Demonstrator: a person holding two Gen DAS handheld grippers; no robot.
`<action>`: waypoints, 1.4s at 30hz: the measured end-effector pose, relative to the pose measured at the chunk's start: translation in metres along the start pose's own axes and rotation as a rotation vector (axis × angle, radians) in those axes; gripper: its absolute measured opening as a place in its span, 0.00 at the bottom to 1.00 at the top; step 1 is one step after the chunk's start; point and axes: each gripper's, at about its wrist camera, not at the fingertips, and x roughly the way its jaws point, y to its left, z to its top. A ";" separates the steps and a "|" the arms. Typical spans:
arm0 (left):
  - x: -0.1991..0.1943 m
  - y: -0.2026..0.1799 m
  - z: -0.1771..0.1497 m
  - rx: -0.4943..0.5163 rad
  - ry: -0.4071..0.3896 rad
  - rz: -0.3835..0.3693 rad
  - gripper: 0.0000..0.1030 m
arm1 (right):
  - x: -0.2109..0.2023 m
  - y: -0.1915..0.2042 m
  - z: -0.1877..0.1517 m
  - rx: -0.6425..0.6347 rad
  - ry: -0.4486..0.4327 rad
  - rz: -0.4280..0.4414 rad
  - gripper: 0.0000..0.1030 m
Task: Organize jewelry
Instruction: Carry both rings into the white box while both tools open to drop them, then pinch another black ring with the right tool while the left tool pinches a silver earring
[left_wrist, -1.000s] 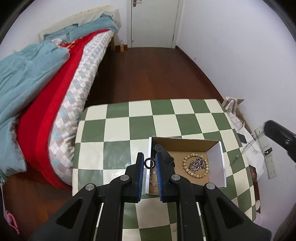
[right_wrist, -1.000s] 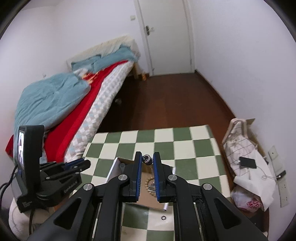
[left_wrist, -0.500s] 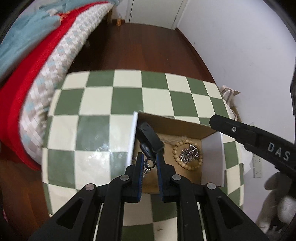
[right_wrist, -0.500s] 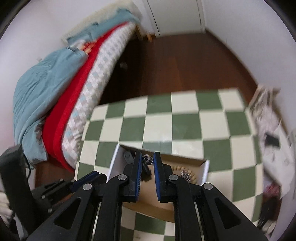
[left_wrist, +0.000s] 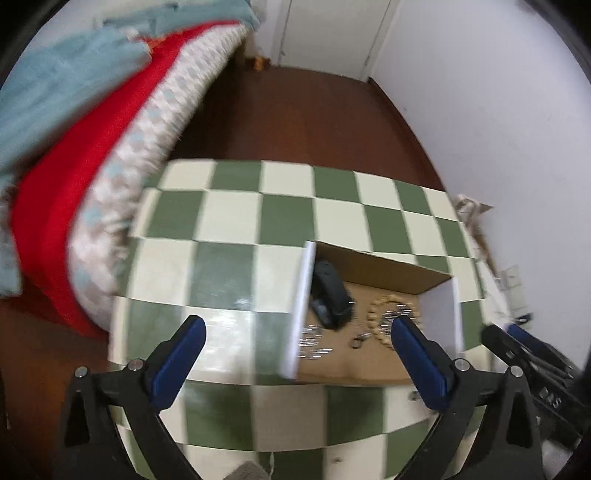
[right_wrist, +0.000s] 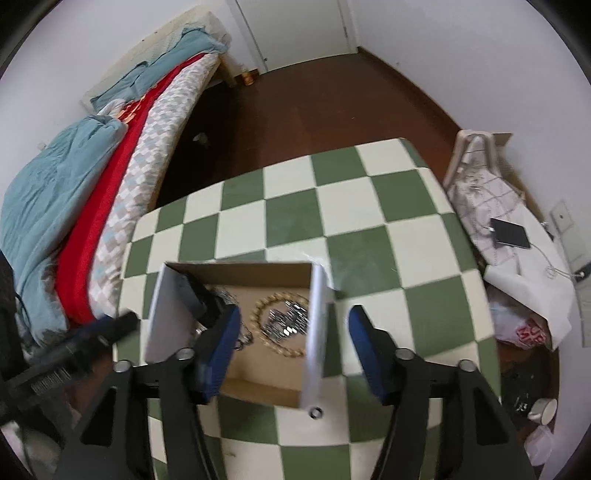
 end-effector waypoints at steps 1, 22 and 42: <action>-0.005 0.000 -0.004 0.016 -0.025 0.039 0.99 | -0.002 -0.001 -0.006 -0.008 -0.004 -0.020 0.72; 0.035 0.014 -0.125 0.059 -0.039 0.419 0.99 | 0.056 0.009 -0.134 -0.207 -0.027 -0.229 0.67; 0.039 -0.069 -0.185 0.202 0.032 0.229 0.99 | 0.024 -0.040 -0.168 -0.064 -0.073 -0.172 0.13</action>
